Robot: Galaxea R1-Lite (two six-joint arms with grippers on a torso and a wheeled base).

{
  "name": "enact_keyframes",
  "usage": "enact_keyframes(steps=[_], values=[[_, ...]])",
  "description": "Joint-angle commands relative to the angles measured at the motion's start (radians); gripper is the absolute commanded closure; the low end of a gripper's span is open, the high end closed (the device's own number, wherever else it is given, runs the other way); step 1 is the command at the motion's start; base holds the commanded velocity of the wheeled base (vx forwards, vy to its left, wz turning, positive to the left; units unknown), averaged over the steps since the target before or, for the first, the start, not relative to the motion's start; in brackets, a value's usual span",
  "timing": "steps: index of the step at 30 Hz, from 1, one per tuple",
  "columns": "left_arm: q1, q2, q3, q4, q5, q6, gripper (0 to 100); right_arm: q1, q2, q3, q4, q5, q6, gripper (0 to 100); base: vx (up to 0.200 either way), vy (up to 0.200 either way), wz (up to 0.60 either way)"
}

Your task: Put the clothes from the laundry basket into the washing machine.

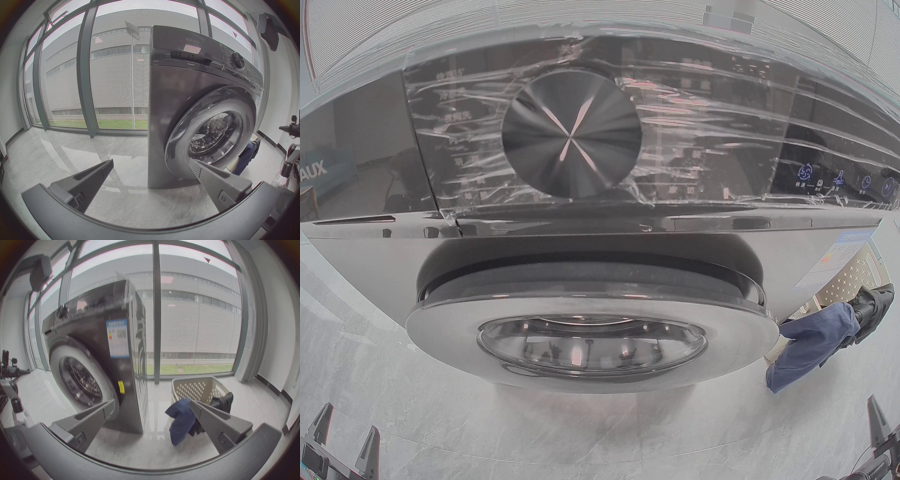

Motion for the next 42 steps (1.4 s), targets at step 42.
enact_keyframes(steps=[42], values=[[0.000,-0.018,0.018,-0.002,-0.002,0.001,0,0.645,1.295,-0.339,-0.571,-0.018,0.290,0,0.000,0.000,0.00]])
